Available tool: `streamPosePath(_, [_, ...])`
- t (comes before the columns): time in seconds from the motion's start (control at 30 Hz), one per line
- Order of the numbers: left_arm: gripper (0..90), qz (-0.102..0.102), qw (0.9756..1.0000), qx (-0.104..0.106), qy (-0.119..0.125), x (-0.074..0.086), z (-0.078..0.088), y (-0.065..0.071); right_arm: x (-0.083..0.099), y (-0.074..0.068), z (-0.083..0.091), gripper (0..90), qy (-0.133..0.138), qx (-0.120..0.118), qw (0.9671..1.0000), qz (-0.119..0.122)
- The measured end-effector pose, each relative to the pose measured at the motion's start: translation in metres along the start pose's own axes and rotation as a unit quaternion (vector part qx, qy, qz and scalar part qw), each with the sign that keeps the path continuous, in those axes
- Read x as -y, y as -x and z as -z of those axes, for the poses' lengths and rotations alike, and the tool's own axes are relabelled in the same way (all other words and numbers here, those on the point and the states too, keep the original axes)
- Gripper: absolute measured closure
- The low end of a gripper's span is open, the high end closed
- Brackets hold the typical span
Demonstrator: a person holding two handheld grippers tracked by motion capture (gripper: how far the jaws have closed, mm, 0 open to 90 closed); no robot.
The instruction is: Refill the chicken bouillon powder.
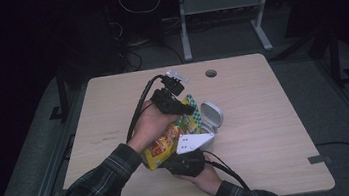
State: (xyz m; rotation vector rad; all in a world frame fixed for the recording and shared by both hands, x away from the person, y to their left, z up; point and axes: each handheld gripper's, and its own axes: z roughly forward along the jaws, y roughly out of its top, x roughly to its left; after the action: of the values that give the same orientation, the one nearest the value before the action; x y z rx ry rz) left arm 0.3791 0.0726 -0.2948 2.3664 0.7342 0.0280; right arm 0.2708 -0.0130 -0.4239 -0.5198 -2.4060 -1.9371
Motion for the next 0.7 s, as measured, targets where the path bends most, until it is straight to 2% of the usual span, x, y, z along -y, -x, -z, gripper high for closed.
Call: streamPosePath(0.7, [90.0, -0.001, 1.0000, -0.005, 0.001, 0.0006, -0.0001, -0.0011, 0.0000, 0.0001, -0.0013, 90.0, 0.001, 0.001, 1.0000, 0.002])
